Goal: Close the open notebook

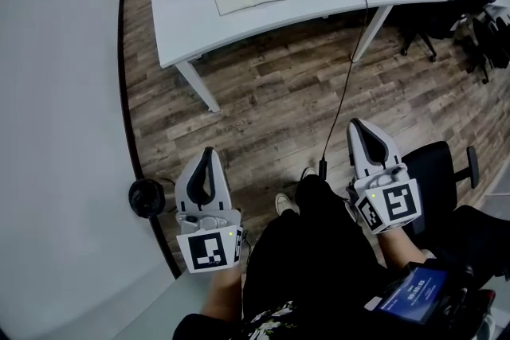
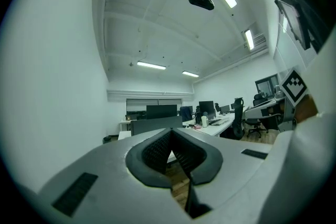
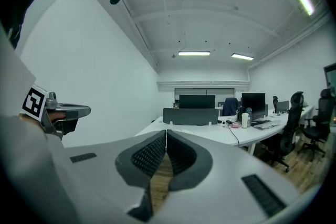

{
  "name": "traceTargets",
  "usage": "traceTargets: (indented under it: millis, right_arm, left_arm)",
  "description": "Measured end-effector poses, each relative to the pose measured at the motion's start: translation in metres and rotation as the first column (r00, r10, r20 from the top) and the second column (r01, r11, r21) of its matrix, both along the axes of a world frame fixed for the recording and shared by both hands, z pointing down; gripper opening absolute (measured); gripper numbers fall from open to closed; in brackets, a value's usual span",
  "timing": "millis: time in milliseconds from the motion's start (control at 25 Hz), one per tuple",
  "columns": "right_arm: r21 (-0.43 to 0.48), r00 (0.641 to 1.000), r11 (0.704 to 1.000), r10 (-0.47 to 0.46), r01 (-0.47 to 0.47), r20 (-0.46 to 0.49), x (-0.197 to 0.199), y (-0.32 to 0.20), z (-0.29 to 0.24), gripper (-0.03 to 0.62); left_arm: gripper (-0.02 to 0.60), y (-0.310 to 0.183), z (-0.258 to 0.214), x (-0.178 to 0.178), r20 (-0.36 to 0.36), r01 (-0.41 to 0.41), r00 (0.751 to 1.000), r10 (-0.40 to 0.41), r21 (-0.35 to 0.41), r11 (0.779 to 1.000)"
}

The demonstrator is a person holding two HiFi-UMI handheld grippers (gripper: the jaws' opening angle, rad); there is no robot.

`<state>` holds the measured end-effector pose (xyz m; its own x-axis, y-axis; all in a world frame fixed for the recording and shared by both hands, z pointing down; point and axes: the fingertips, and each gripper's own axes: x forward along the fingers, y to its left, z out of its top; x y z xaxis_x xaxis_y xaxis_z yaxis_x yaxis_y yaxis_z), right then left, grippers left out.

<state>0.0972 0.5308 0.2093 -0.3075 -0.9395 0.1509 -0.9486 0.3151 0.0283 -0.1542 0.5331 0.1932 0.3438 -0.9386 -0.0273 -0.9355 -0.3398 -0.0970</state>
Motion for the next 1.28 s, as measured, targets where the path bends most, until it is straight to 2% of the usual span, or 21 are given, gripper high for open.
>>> traceTargets:
  millis: [520, 680, 960, 1280]
  right_arm:
    - [-0.019, 1.0, 1.0, -0.006, 0.007, 0.028, 0.006, -0.015, 0.015, 0.064]
    - [-0.026, 1.0, 1.0, -0.01, 0.01, 0.019, 0.013, -0.057, 0.022, 0.064]
    - [-0.046, 0.999, 0.999, -0.024, 0.025, 0.023, 0.025, -0.101, 0.027, 0.064]
    - [-0.043, 0.998, 0.997, -0.059, 0.06, 0.038, 0.041, -0.168, 0.016, 0.064]
  left_arm:
    - [0.006, -0.003, 0.003, 0.0, 0.033, 0.027, 0.999, -0.027, -0.016, 1.0]
    - [0.006, -0.043, 0.01, 0.006, 0.047, 0.033, 0.998, -0.031, -0.038, 0.999]
    - [0.006, -0.086, 0.014, 0.024, 0.051, 0.024, 0.999, -0.021, -0.068, 0.997]
    - [0.006, -0.144, -0.002, 0.041, 0.066, 0.057, 0.996, -0.053, -0.065, 0.996]
